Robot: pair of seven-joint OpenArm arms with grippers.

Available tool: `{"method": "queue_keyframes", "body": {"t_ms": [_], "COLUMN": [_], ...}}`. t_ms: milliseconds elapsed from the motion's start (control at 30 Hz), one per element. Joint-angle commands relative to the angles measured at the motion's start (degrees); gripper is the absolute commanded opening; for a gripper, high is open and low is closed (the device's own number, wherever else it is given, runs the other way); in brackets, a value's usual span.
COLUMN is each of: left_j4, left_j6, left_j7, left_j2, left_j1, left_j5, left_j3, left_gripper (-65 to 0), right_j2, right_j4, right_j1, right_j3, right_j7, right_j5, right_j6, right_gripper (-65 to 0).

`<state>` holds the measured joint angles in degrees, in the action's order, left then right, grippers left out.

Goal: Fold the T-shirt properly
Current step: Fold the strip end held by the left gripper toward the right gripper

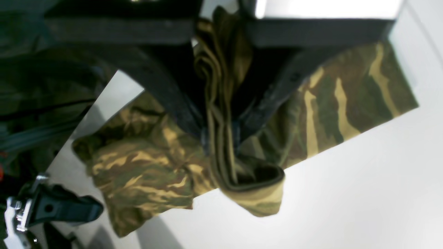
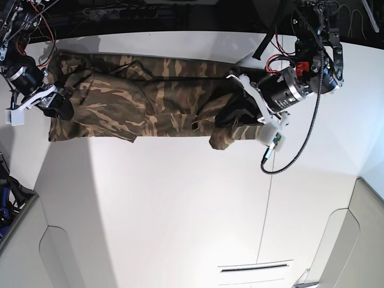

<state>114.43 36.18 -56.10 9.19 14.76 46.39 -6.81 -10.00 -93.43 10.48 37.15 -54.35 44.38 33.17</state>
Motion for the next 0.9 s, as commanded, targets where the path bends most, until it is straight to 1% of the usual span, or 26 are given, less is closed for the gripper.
{"method": "queue_keyframes", "body": {"t_ms": [0,33,67,200,233,267,433,600,667,767,867], "left_j4": [0.83,0.72,0.59,-0.44,-0.52,-0.52,-0.52,-0.52,-0.52,-0.52,-0.52], "left_j6": [0.07,0.07,0.07,0.07,0.07,0.07,0.04,0.04,0.04,0.04,0.04], "left_j7": [1.46,1.46,1.57,2.19,2.32,2.32,2.29,2.32,2.32,2.32,2.58], "left_j2": [-0.39,-0.81,-0.94,-0.94,-0.92,-0.94,-0.94,-0.94,-0.94,-0.94,-0.94], "left_j1": [-0.44,-0.44,-0.44,-0.44,-0.42,-0.33,0.02,0.39,0.50,0.48,0.48], "left_j5": [1.31,1.31,1.31,1.36,1.38,1.40,1.40,1.33,1.31,1.05,0.00], "left_j3": [-0.11,-0.04,0.15,0.98,1.36,1.84,6.16,10.16,10.67,10.64,10.64], "left_gripper": [-65.0,-65.0,-62.4,-38.6,-34.4,-32.2,-31.9,-31.9,-31.9,-31.9,-31.9], "right_j2": [-1.22,-1.57,-1.92,-2.86,-2.95,-3.04,-3.34,-3.32,-3.34,-3.32,-3.32], "right_j4": [-0.90,-0.90,-0.90,-0.85,-0.85,-0.83,0.61,5.20,7.28,9.70,10.86], "right_j1": [-0.44,-0.46,-0.44,-0.46,-0.46,-0.46,-0.46,-0.48,-0.46,-0.46,-0.46], "right_j3": [0.31,0.31,0.31,0.28,0.28,0.28,0.24,0.22,0.09,-0.68,-2.29], "right_j7": [1.77,2.34,3.02,5.01,5.18,5.31,6.21,7.21,7.45,7.45,7.43], "right_j5": [0.24,-0.52,-1.40,-4.59,-5.18,-5.70,-7.13,-7.13,-7.08,-6.21,-4.44], "right_j6": [0.04,0.04,0.04,-0.61,-0.76,-1.20,-1.53,-1.44,-1.38,-0.13,-0.13], "right_gripper": [-29.0,-27.5,-27.4,-27.5,-27.4,-27.5,-27.4,-27.4,-27.4,-27.5,-27.5]}}
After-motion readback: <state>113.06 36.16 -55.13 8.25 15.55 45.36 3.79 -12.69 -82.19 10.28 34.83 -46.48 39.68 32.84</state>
